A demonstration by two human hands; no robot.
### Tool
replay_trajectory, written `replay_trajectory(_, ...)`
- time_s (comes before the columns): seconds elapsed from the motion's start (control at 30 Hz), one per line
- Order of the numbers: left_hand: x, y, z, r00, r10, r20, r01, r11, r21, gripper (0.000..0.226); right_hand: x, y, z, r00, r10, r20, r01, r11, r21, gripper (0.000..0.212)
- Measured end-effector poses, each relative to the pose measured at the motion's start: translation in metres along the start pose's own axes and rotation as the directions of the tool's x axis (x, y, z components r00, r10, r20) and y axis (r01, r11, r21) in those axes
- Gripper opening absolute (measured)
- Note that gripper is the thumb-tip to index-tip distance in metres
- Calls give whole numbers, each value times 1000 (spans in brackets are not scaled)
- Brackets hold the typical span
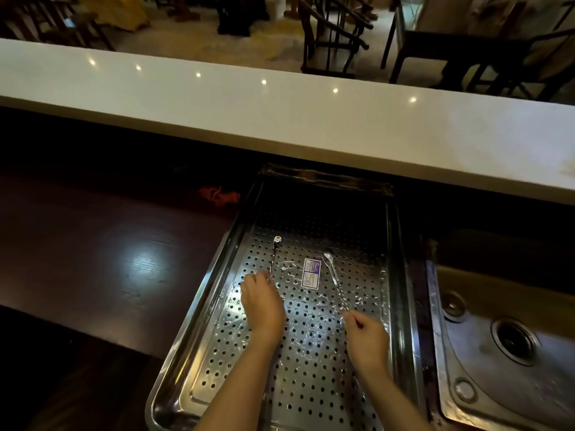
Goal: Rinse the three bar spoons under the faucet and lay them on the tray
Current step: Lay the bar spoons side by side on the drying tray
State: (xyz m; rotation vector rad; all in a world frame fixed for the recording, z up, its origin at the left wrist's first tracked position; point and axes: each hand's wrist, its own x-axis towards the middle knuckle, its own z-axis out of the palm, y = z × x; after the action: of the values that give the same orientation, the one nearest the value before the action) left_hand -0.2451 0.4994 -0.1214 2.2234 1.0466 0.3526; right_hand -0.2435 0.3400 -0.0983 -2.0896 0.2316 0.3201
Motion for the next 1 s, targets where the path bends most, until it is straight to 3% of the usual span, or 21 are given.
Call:
replay_trajectory(0.1, -27, 21, 1, 983, 9, 184, 43, 961, -274, 16, -4, -3, 8, 1000, -1, 16, 0, 998, 58, 32)
replay_trajectory(0.2, -56, 37, 4, 911, 34, 411, 167, 880, -444, 16, -11, -8, 16, 999, -11, 50, 6, 996, 92, 26)
replay_trajectory(0.43, -53, 45, -2, 863, 21, 505, 300, 784, -544, 14, -18, -10, 16, 999, -18, 41, 10, 982, 191, 32)
replay_trajectory(0.63, -22, 38, 6, 888, -48, 457, 279, 847, -452, 17, -16, 0, 9, 999, 44, -22, -38, 974, 225, 20)
replay_trajectory(0.8, 1, 27, 15, 928, -22, 371, 117, 965, -235, 13, -13, 12, -3, 995, 39, -97, -21, 983, 181, 19)
replay_trajectory(1.0, 0, 28, 23, 952, 82, 293, -59, 994, -89, 14, -14, 27, -9, 994, 4, -109, 7, 994, 106, 26)
